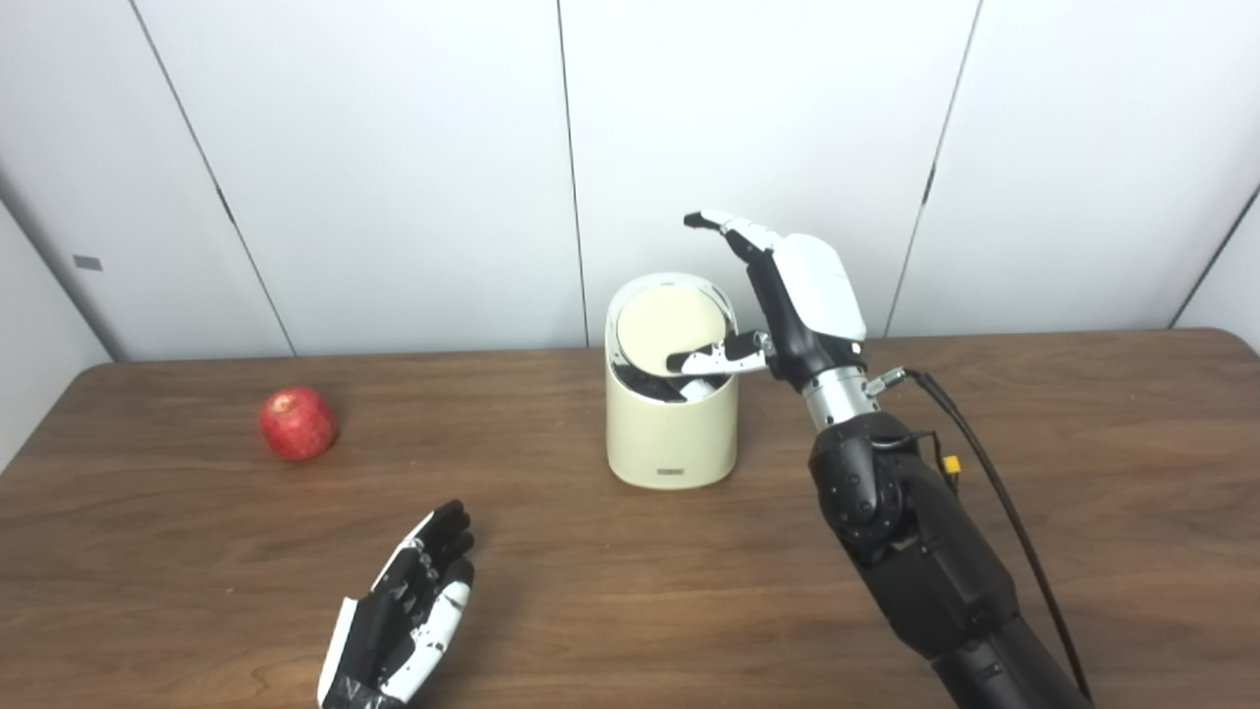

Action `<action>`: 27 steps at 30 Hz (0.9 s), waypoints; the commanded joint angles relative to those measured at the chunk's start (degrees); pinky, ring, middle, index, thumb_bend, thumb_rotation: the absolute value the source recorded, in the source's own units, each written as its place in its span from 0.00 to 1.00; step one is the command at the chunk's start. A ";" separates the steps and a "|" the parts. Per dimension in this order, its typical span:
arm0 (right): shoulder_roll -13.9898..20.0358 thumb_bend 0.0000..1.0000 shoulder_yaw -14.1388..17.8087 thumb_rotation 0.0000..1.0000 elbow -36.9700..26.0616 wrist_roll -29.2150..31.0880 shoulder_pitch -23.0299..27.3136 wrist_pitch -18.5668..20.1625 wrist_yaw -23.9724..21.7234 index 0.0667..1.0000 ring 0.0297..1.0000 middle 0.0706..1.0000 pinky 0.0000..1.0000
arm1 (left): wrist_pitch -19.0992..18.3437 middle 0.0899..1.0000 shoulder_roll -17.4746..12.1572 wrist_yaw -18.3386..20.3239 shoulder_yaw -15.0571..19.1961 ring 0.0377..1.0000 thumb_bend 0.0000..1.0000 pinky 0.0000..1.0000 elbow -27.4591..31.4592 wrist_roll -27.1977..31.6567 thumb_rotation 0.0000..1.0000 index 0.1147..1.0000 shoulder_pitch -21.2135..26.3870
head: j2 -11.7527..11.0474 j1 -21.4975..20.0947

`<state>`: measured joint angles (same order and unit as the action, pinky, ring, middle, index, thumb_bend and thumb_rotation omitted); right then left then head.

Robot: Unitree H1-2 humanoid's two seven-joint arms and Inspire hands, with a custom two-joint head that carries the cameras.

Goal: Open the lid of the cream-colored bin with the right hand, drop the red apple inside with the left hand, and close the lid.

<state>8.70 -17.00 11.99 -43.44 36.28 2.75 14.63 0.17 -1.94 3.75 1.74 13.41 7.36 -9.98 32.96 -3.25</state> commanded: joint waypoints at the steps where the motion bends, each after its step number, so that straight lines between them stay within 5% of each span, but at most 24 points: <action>1: 0.89 0.98 -0.70 0.04 -1.49 -2.59 2.28 -0.56 0.21 0.80 0.86 0.83 0.82 | 1.44 0.89 -0.26 0.47 -0.18 0.89 0.30 0.92 1.72 0.12 0.34 0.87 -0.27 | 0.01 0.04; 15: 2.21 0.97 -2.31 0.05 -3.45 -7.15 2.53 -0.88 -0.85 0.81 0.88 0.84 0.86 | 1.28 0.90 -0.04 0.34 -0.25 0.90 0.29 0.92 1.86 0.35 0.34 0.88 0.10 | 0.06 0.27; 19: 0.90 0.96 -0.23 0.10 -3.97 -3.74 2.09 -1.01 -0.78 0.81 0.88 0.83 0.85 | 1.55 0.89 -0.12 0.34 -0.36 0.89 0.31 0.92 1.85 -0.08 0.35 0.87 0.00 | 0.10 0.32; 25: 0.30 0.81 4.58 0.21 -8.12 1.12 0.97 -0.46 -0.61 0.82 0.83 0.83 0.78 | 1.08 0.89 0.09 0.26 -0.55 0.89 0.31 0.92 2.54 0.14 0.35 0.88 -0.36 | 0.29 0.47; 27: -0.06 0.73 6.53 0.24 -9.67 2.86 0.54 0.26 -0.86 0.81 0.82 0.84 0.67 | 0.97 0.90 0.00 0.31 -0.56 0.89 0.29 0.92 2.52 0.25 0.33 0.88 -0.38 | 0.29 0.47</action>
<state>8.92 -11.73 4.63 -41.60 34.90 2.87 13.16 0.15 -1.90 3.70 1.36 13.97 7.27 -9.98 33.22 -2.72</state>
